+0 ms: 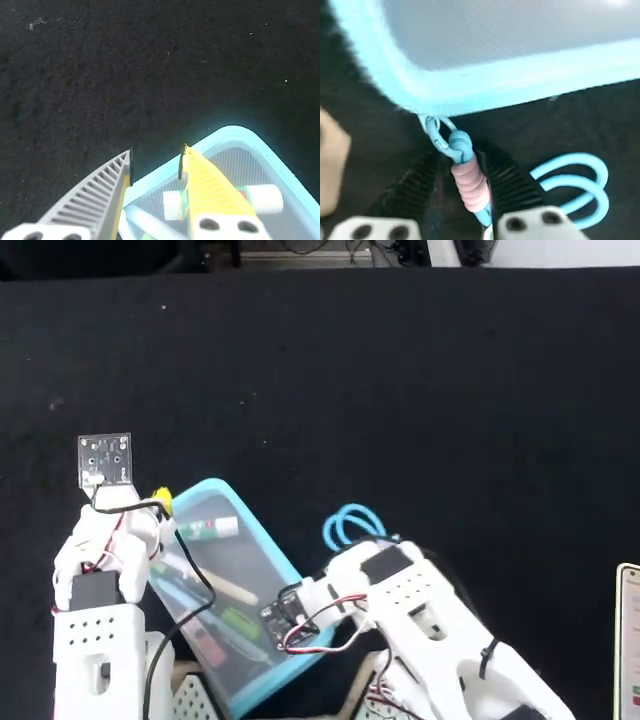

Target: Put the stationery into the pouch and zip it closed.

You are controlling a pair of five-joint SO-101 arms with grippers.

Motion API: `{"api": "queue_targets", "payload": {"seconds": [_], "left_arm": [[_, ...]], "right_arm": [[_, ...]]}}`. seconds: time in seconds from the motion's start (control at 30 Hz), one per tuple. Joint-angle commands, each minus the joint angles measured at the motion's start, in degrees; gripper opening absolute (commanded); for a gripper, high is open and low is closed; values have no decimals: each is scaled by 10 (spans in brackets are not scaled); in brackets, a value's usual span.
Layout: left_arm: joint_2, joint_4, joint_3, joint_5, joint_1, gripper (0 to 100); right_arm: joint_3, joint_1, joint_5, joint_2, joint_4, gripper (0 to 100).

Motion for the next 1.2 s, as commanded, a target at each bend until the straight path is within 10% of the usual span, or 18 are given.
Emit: {"api": "queue_targets", "payload": {"seconds": [0.0, 0.23, 0.5, 1.17], "left_arm": [[-5, -7, -11, 4, -6, 173], [-5, -7, -11, 4, -6, 173], [-5, 34, -44, 4, -6, 173], [-5, 149, -190, 0, -6, 173]], "right_arm": [[-61, -3, -7, 6, 80, 10], [-219, -5, -140, 6, 192, 10], [-286, -7, -438, 6, 58, 10], [-596, -38, -609, 6, 77, 11]]}}
